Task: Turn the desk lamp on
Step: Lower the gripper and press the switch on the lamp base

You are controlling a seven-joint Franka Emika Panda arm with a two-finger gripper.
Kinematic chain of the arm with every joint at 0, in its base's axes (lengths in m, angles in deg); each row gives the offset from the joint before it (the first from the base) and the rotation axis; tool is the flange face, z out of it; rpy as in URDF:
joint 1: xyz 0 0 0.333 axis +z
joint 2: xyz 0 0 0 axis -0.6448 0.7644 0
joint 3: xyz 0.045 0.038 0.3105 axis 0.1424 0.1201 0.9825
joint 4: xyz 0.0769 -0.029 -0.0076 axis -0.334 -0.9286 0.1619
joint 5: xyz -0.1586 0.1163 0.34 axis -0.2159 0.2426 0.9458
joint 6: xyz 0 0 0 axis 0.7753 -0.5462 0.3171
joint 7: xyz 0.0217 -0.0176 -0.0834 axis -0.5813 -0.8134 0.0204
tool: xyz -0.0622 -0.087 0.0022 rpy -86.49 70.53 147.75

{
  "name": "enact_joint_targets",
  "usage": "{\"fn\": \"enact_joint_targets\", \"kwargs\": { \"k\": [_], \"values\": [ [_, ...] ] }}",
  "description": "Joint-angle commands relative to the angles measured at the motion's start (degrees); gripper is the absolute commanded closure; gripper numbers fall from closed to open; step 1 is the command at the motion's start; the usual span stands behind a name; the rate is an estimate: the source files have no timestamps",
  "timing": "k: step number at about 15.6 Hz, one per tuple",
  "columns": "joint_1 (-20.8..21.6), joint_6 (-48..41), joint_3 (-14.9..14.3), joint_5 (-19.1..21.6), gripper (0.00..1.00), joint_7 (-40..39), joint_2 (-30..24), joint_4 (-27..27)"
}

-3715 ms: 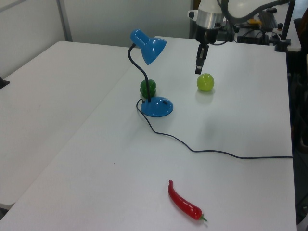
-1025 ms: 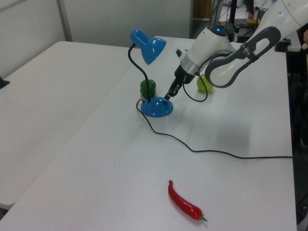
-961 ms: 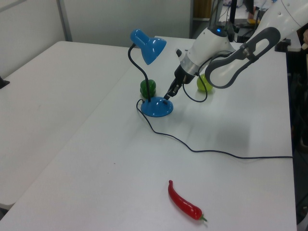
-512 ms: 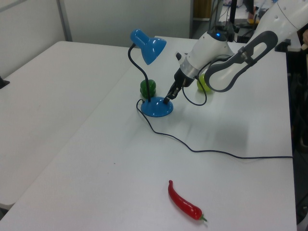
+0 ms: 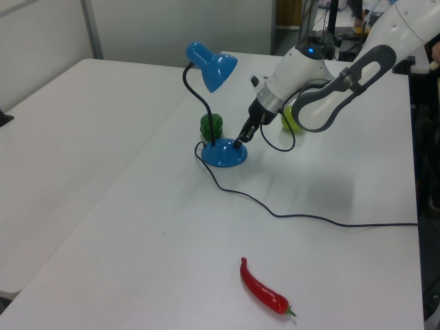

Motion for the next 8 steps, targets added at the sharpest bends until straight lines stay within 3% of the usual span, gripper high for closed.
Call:
{"fn": "enact_joint_targets", "kwargs": {
  "k": [1,8],
  "values": [
    [-0.07,1.66,-0.40,-1.48,1.00,1.38,1.16,1.42],
    [0.02,1.75,-0.40,-1.57,1.00,1.38,3.18,3.44]
  ]
}}
